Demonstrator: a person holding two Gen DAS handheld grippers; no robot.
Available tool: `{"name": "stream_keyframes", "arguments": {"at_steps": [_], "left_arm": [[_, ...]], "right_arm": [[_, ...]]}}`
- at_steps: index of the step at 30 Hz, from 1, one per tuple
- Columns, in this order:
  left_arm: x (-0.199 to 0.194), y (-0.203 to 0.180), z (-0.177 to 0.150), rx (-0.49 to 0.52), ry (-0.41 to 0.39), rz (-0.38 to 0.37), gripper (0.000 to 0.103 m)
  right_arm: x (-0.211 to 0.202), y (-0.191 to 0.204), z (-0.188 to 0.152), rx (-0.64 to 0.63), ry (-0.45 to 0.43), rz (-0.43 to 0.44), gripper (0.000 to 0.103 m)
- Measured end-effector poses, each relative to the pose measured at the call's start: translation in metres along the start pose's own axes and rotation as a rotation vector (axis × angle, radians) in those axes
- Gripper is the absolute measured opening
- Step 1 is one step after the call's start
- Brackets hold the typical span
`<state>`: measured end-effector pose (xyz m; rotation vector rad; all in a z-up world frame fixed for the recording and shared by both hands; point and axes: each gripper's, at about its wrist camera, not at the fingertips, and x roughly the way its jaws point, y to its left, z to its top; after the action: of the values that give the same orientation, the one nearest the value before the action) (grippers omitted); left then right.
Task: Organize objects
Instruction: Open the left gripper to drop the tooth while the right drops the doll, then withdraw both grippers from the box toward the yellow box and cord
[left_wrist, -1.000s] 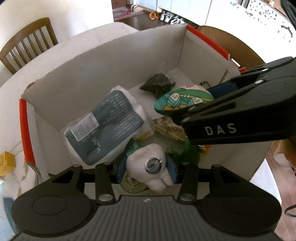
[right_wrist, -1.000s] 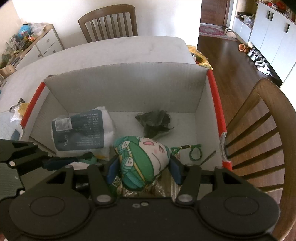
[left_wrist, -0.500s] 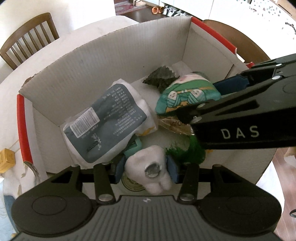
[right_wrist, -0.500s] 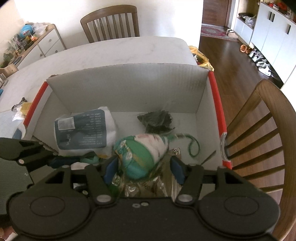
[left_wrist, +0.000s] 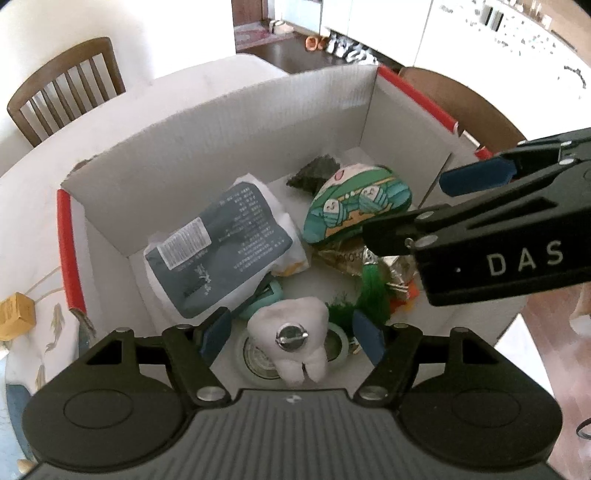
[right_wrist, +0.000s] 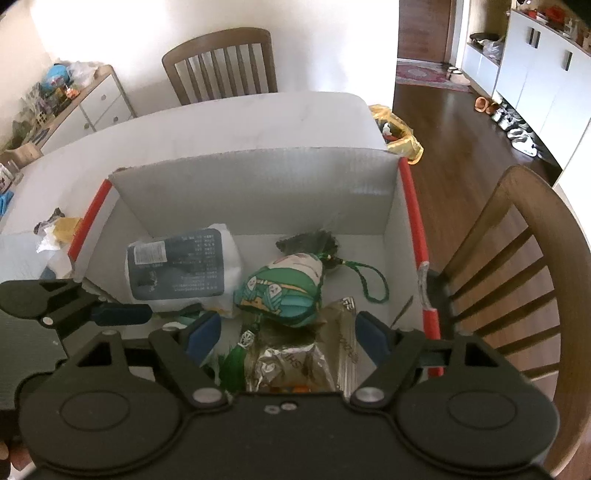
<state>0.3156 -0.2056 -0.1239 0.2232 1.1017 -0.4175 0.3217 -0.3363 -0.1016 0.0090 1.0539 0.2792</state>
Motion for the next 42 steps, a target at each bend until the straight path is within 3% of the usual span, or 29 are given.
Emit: {"name": "stream_keyframes", "arguments": {"at_steps": [19, 26, 29, 42], "left_arm": [[-0.062, 0.013, -0.019, -0.068, -0.187, -0.061, 0.072], [-0.096, 0.036, -0.028, -0.108, -0.259, -0.031, 0.072], [-0.109, 0.044, -0.034, -0.122, -0.292, -0.022, 0.079], [-0.16, 0.095, -0.066, -0.143, -0.398, 0.024, 0.083]], "right_arm": [[-0.074, 0.039, -0.007, -0.026, -0.163, 0.048, 0.084], [-0.096, 0.055, -0.014, -0.024, -0.238, 0.062, 0.088], [-0.104, 0.063, -0.017, -0.014, -0.266, 0.072, 0.091], [-0.118, 0.116, -0.033, 0.013, -0.379, 0.133, 0.101]]}}
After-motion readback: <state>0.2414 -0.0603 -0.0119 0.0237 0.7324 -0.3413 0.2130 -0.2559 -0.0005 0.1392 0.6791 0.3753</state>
